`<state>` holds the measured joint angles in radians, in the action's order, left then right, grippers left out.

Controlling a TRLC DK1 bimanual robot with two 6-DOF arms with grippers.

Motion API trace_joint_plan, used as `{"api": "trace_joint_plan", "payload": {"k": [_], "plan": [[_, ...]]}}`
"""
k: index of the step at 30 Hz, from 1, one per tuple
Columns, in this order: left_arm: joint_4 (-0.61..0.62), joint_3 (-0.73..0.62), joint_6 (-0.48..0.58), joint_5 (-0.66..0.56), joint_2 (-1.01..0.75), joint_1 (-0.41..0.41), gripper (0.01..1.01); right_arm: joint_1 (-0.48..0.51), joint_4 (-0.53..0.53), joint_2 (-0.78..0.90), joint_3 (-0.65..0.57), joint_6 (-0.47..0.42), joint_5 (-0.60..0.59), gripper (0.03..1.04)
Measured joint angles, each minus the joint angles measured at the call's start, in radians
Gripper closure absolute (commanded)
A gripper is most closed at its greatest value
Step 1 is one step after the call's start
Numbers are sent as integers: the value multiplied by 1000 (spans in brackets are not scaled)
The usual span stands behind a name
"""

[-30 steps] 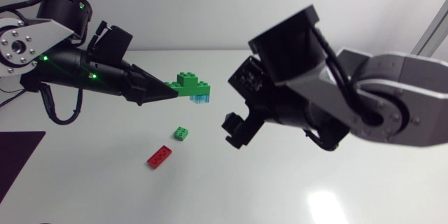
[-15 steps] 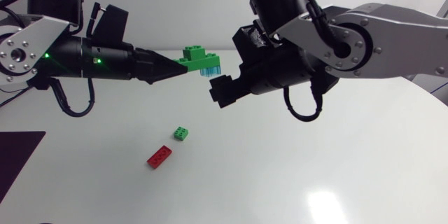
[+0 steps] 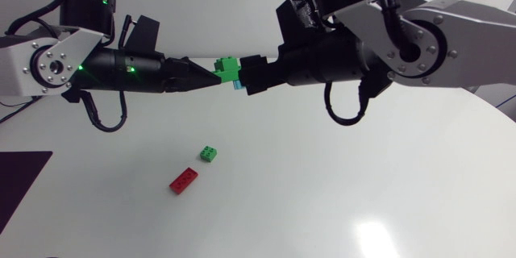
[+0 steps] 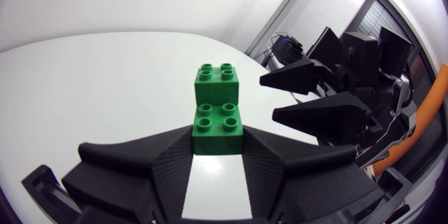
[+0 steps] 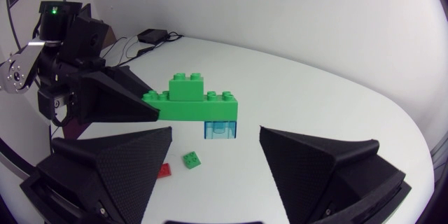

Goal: Separate the duplo bricks

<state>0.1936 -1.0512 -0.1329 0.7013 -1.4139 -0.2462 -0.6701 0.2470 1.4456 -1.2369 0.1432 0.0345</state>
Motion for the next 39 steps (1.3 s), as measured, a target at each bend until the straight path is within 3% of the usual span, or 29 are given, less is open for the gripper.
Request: {"api": "trace_joint_plan", "payload": {"k": [22,25,33,39], "plan": [[-22,-23,-68,86,0,35,689,-4,-72,74,0,22,4,225],[-22,-23,-68,90,0,35,689,-4,-74,83,0,22,3,280],[-22,-20,-68,108,2,35,689,-4,-94,85,0,22,3,315],[-22,-16,-68,112,6,35,689,-4,-98,85,-1,22,3,426]]}}
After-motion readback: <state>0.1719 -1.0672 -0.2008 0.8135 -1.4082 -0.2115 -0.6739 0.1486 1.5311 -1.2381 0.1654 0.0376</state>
